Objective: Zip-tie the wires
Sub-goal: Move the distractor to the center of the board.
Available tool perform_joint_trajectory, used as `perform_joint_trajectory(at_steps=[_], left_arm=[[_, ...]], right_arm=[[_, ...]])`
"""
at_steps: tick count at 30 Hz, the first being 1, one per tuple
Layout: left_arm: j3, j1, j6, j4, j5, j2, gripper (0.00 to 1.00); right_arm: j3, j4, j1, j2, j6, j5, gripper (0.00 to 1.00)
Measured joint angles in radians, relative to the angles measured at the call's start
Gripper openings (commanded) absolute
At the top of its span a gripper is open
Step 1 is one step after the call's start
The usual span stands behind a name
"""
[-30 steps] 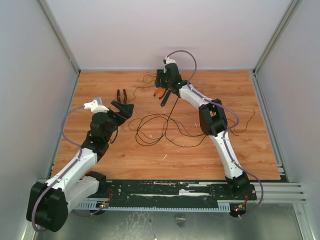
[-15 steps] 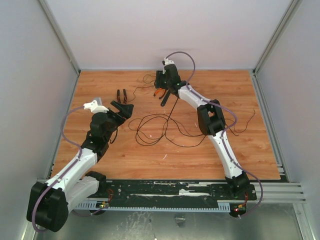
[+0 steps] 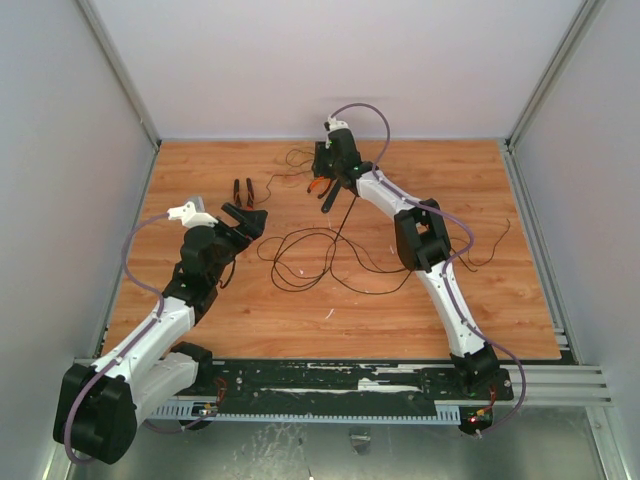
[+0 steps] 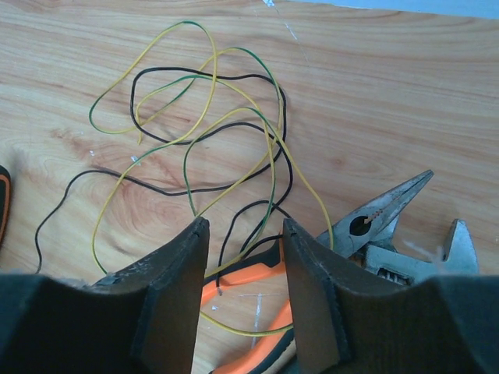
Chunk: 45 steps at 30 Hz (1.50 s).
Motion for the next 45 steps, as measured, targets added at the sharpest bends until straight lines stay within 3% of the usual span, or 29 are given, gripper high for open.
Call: perform_joint_trajectory(at_steps=[13, 24, 35, 41, 45], left_arm=[[0.0, 0.0, 0.0, 0.0, 0.0, -0.001, 0.98], [-0.005, 0.005, -0.001, 0.0, 0.0, -0.013, 0.98], [-0.016, 0.006, -0.008, 0.0, 0.002, -0.017, 0.98], [-0.016, 0.006, -0.008, 0.0, 0.007, -0.018, 0.98], [-0.016, 0.006, -0.008, 0.0, 0.008, -0.018, 0.99]], right_arm=[[-0.103, -0.008, 0.037, -0.057, -0.126, 0.104, 0.36], [-0.401, 0.005, 0.054, -0.26, -0.204, 0.198, 0.36], [-0.283, -0.027, 0.041, -0.262, -0.199, 0.166, 0.39], [-0.07, -0.037, 0.041, -0.166, -0.201, 0.147, 0.43], [-0.023, -0.038, 0.041, -0.106, -0.202, 0.136, 0.45]])
